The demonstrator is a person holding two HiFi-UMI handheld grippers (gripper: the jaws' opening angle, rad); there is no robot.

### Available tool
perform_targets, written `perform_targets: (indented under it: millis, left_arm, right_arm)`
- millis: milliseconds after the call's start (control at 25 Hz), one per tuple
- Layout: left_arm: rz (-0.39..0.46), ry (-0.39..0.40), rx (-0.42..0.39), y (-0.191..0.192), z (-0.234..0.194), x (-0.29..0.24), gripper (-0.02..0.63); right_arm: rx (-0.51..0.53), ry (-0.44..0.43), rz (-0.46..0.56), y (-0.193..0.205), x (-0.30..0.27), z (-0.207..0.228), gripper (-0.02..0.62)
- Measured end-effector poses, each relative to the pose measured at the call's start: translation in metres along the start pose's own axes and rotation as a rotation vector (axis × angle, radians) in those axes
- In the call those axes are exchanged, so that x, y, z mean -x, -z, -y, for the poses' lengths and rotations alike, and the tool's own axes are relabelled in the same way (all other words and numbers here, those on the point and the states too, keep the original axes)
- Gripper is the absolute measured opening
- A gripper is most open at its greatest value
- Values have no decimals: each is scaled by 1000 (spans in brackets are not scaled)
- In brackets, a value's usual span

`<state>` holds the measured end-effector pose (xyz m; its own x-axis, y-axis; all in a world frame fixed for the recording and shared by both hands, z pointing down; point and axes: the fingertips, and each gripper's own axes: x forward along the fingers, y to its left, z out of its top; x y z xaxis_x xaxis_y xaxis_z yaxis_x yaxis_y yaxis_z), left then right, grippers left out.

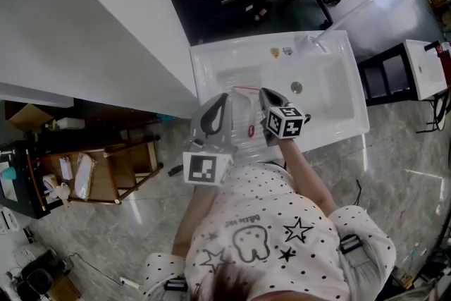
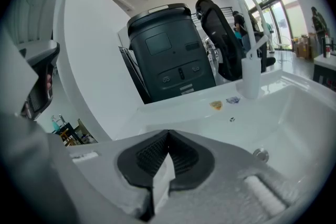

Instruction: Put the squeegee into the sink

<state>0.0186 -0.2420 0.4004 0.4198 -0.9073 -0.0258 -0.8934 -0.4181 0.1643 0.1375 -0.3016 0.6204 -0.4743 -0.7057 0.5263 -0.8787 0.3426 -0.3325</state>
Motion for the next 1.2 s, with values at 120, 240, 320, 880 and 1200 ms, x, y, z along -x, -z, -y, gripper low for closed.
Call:
perform_targets:
  millis: [120,240,320,880,1200]
  left_arm:
    - [5,12,-6,-2,1,3,-6]
    - [13,17,-6,-6,1,5,-6]
    - [16,23,-3,-7,2,7,-6]
    - [29,78,6,-11,14,16,-6]
    - [24,109,12,-10,19,21,-9]
  right_arm:
    - [13,3,29,-8,5,-5,-8]
    - [15,10,58,-16,12,-7,-8]
    - [19,15,77,-20,16,-9,-8]
    - [129,44,209,-55,57,-32,-8]
    - [144,71,301,-74,81,-45,-8]
